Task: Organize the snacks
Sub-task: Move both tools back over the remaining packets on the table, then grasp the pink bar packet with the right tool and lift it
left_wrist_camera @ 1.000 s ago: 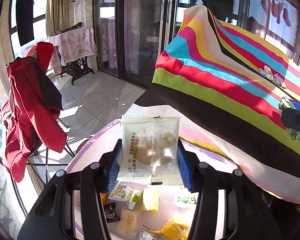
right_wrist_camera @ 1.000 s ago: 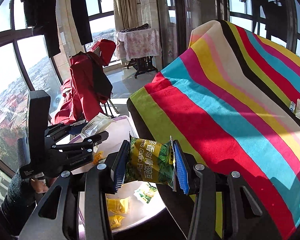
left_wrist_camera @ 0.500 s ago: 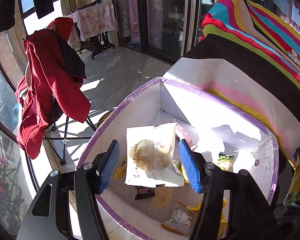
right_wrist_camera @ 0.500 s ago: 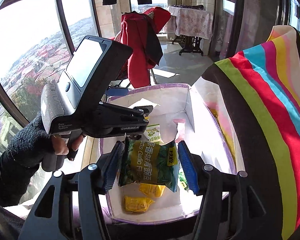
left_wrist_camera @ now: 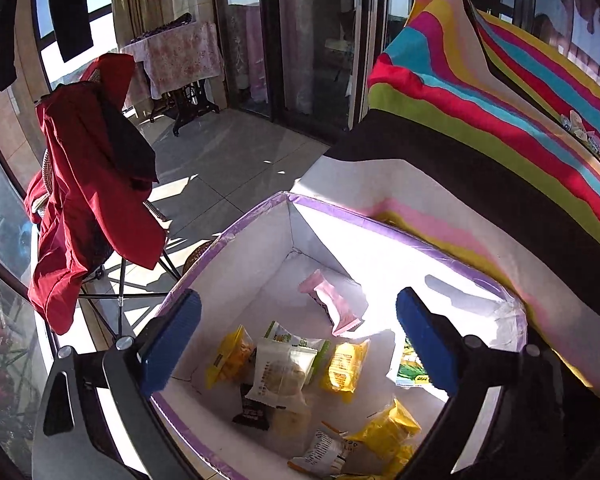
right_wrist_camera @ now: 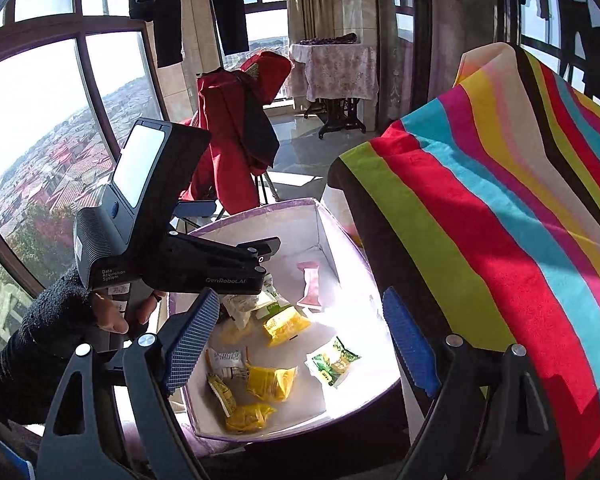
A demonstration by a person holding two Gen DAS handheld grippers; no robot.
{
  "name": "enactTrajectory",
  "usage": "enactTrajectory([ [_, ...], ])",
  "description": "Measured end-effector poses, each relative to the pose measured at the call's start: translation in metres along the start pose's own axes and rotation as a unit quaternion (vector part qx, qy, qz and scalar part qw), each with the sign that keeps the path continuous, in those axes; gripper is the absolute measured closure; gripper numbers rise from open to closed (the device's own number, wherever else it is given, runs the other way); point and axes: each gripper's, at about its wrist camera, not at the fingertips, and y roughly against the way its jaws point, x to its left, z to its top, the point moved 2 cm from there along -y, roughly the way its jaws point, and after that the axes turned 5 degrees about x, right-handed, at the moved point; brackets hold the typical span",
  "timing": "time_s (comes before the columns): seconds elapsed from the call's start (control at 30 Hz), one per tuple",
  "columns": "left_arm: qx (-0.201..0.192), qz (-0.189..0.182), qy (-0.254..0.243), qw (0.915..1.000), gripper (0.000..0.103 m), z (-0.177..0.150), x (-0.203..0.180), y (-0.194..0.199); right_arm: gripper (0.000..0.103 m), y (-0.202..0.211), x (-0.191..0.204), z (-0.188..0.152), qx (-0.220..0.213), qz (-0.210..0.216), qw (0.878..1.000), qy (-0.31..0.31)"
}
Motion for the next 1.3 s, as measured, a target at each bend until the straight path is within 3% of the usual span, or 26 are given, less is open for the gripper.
enactTrajectory([
  [0.13, -0.017, -0.063, -0.023, 0.9976, 0.002, 0.024, -0.038, 0.015, 0.018, 0.030, -0.031, -0.002, -0.037, -0.023, 0.999, -0.032],
  [0.27, -0.030, -0.124, -0.071, 0.9893, 0.002, 0.048, -0.091, 0.035, 0.016, 0.060, -0.069, -0.011, -0.072, -0.057, 0.993, -0.070],
  [0.37, -0.031, -0.133, -0.105, 0.9851, 0.002, 0.064, -0.135, 0.041, 0.015, 0.084, -0.103, -0.023, -0.096, -0.073, 0.987, -0.107],
  [0.5, -0.025, -0.179, -0.148, 0.9722, 0.002, 0.084, -0.195, 0.040, 0.015, 0.118, -0.151, -0.042, -0.127, -0.114, 0.973, -0.156],
  [0.63, -0.024, -0.178, -0.177, 0.9676, 0.002, 0.109, -0.260, 0.023, 0.015, 0.141, -0.212, -0.059, -0.142, -0.166, 0.954, -0.204],
  [0.83, 0.010, -0.192, -0.204, 0.9601, 0.002, 0.145, -0.357, -0.018, 0.015, 0.152, -0.328, -0.074, -0.106, -0.249, 0.914, -0.301],
  [0.93, 0.011, -0.184, -0.217, 0.9585, 0.002, 0.159, -0.389, -0.033, 0.015, 0.145, -0.374, -0.073, -0.082, -0.287, 0.901, -0.313],
  [1.07, 0.021, -0.182, -0.221, 0.9577, 0.002, 0.170, -0.412, -0.053, 0.016, 0.130, -0.426, -0.076, -0.040, -0.315, 0.893, -0.319],
  [1.2, 0.051, -0.208, -0.200, 0.9560, 0.002, 0.176, -0.412, -0.068, 0.020, 0.109, -0.463, -0.072, -0.003, -0.332, 0.887, -0.320],
  [1.3, 0.046, -0.238, -0.176, 0.9540, 0.002, 0.178, -0.402, -0.068, 0.024, 0.094, -0.485, -0.061, 0.021, -0.340, 0.885, -0.316],
])
